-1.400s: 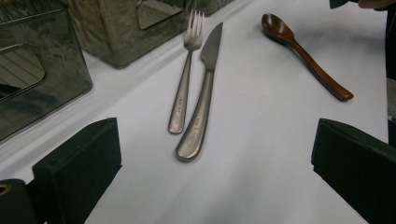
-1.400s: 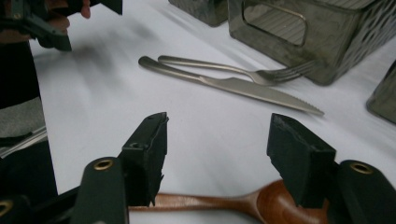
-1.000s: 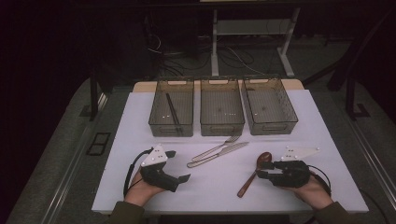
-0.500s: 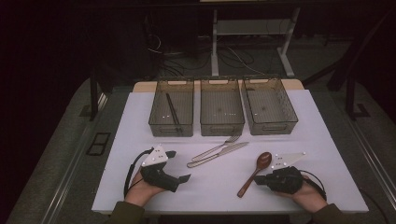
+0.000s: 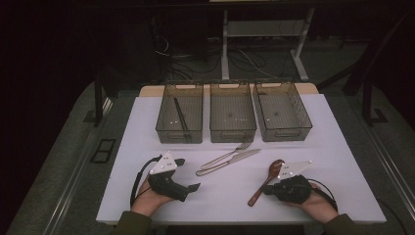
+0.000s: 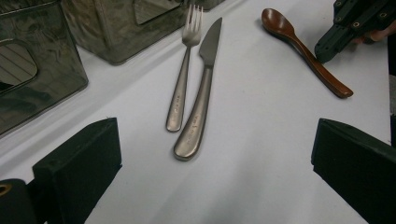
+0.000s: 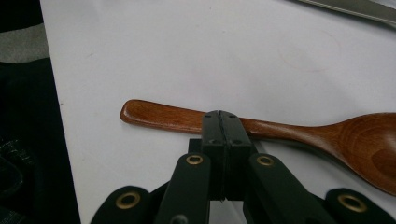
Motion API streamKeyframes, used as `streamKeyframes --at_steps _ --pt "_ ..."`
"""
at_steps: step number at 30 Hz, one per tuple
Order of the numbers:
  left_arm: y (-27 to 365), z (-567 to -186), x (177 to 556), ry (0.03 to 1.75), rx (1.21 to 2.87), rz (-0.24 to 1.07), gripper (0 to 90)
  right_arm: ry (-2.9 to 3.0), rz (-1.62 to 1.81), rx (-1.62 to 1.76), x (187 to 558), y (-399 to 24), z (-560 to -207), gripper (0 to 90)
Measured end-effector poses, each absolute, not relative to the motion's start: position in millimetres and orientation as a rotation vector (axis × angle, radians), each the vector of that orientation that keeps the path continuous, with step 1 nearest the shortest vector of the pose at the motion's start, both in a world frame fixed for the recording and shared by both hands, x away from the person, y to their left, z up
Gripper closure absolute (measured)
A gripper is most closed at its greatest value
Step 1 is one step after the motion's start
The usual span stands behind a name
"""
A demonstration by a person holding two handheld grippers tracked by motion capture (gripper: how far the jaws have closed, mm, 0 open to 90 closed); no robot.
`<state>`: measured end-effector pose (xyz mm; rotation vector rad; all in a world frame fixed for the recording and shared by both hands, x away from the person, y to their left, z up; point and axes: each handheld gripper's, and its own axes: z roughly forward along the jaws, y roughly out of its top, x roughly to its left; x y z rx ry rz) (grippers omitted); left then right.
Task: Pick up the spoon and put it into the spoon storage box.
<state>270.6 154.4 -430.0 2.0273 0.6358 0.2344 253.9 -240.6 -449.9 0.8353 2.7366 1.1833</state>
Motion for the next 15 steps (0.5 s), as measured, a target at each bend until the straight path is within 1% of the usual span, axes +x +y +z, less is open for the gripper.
streamKeyframes --at_steps 15 --pt "154.5 -429.9 270.6 0.635 2.027 0.235 0.7 2.721 1.186 0.825 262.9 -230.9 -449.7 88.6"
